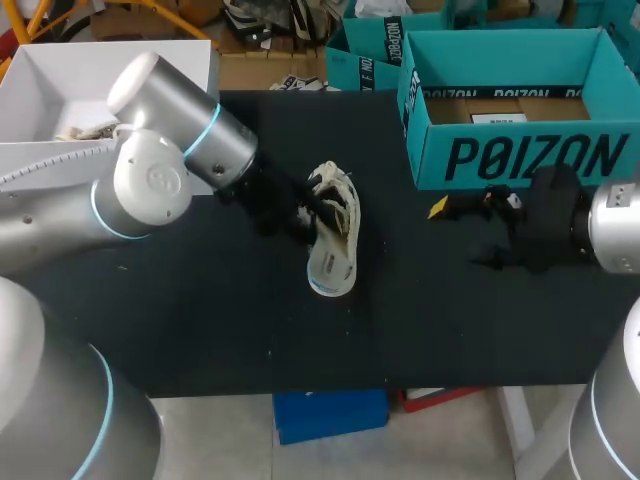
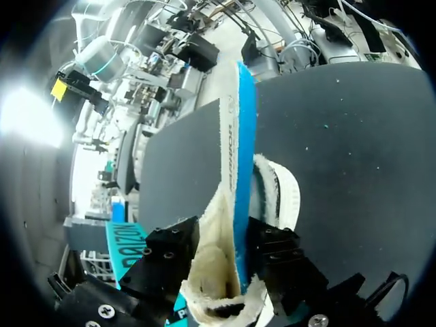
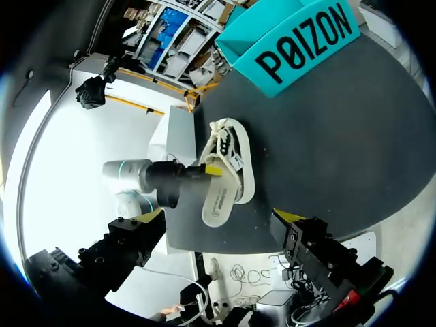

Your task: Take the shoe out of the shoebox, open the shoe tongue, remove and reinsert the insole, then place the shoe into the shoebox

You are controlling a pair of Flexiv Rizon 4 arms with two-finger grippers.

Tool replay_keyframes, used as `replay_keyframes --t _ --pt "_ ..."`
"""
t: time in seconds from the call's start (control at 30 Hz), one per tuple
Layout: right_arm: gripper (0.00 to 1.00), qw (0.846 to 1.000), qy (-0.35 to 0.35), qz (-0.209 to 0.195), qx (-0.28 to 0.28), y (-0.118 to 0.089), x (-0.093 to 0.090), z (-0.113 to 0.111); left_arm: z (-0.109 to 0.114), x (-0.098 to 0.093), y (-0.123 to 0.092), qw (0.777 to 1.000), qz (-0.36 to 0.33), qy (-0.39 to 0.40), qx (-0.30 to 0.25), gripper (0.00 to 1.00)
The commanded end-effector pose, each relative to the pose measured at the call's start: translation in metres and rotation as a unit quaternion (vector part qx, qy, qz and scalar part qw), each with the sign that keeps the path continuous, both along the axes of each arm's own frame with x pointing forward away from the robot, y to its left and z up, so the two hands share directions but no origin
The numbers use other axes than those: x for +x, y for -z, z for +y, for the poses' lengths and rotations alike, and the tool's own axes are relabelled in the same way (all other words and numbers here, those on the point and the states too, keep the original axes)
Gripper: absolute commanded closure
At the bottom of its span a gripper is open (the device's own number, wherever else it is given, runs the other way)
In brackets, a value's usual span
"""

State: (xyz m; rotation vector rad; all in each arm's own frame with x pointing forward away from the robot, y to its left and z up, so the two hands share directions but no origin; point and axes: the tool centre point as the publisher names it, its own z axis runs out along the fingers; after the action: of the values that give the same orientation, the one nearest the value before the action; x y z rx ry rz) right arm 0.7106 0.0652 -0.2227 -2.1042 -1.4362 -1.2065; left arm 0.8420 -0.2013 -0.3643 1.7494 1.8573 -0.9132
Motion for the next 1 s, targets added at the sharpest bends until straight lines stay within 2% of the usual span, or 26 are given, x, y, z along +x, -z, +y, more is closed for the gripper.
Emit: replay_keyframes --t 0.03,0.2,0.27,0.33,0.43,0.5,1.0 --pt "0.00 1.000 0.000 0.000 0.000 -0.001 0.000 0.000 0.011 -0.013 -0.008 1.000 -0.002 0.001 -0.009 0.45" --pt "0.00 1.000 0.000 0.000 0.000 -0.001 0.000 0.000 0.014 -0.025 -0.015 1.000 -0.001 0.012 -0.021 0.56" --pt "0.00 1.000 0.000 0.000 0.000 -0.001 0.000 0.000 0.014 -0.031 -0.014 1.000 0.002 0.018 -0.022 0.67" --pt "0.00 1.000 0.000 0.000 0.000 -0.001 0.000 0.000 0.013 -0.035 -0.011 0.999 0.009 0.028 -0.017 0.84" --pt "0.00 1.000 0.000 0.000 0.000 -0.001 0.000 0.000 0.011 -0.041 -0.007 0.999 0.018 0.041 -0.009 0.85" --pt "0.00 1.000 0.000 0.000 0.000 -0.001 0.000 0.000 0.010 -0.043 -0.006 0.999 0.022 0.047 -0.005 1.00" --pt "0.00 1.000 0.000 0.000 0.000 -0.001 0.000 0.000 0.010 -0.030 0.002 0.999 0.008 0.034 0.002 1.00"
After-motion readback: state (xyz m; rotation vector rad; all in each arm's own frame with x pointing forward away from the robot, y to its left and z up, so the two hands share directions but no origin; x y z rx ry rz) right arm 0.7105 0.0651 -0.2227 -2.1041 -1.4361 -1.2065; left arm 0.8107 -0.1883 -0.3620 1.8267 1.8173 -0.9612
